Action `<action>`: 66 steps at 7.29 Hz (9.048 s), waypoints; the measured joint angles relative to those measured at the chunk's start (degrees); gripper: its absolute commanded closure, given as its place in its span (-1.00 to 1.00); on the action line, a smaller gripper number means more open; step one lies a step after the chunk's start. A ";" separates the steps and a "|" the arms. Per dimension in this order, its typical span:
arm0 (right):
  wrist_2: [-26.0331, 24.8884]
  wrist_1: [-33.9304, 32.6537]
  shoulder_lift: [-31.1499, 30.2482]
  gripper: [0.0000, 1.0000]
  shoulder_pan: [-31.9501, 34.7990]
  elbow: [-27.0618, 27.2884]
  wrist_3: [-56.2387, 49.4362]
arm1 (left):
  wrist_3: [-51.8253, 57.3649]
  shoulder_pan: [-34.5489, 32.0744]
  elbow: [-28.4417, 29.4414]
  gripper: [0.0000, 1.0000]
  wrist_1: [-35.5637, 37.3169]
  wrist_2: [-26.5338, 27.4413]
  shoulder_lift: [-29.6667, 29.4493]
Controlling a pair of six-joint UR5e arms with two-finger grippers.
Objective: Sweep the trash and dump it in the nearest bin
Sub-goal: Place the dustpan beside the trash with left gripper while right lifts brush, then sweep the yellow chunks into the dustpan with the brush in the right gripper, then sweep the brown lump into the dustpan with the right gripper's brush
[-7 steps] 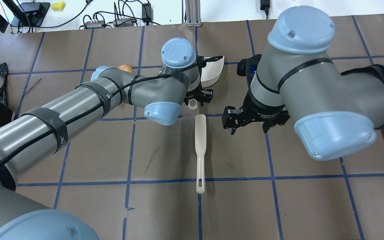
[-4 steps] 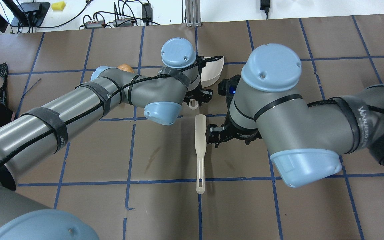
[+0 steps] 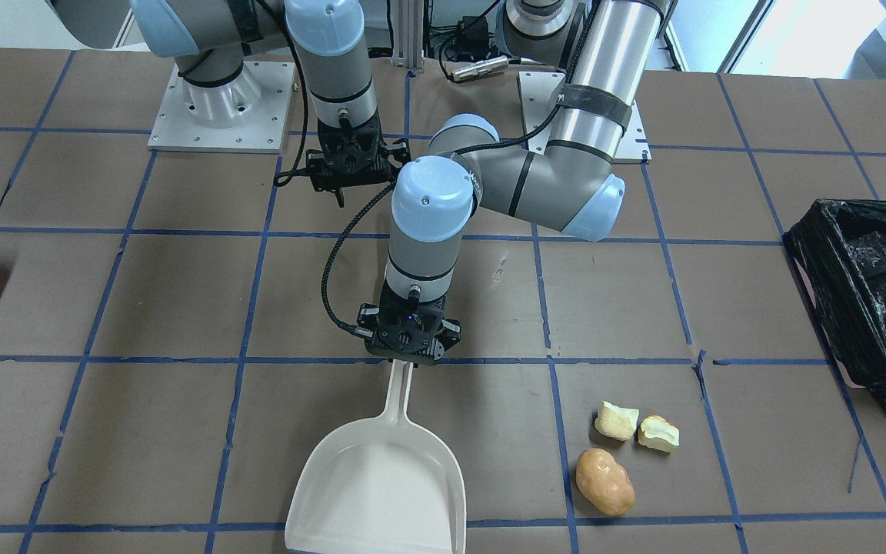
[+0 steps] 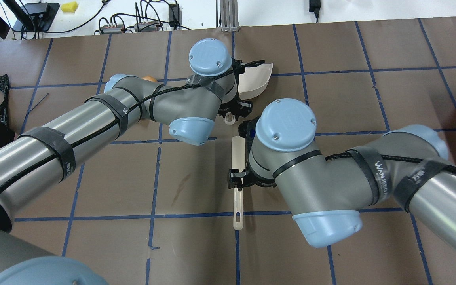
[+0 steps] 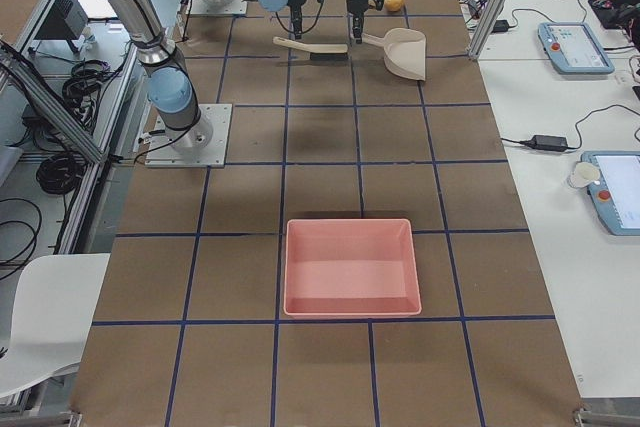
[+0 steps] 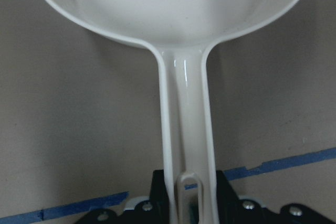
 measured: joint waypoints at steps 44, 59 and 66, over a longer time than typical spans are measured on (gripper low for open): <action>4.28 15.90 47.78 1.00 12.92 -64.73 39.36 | 125.45 53.51 10.15 0.75 -19.40 2.24 -2.38; 7.73 7.44 54.52 1.00 16.17 -70.22 26.28 | 123.61 52.65 7.41 0.75 -16.14 2.85 -0.94; 10.15 5.44 53.77 1.00 19.76 -71.89 21.00 | 122.63 52.65 6.80 0.75 -16.20 2.77 -1.14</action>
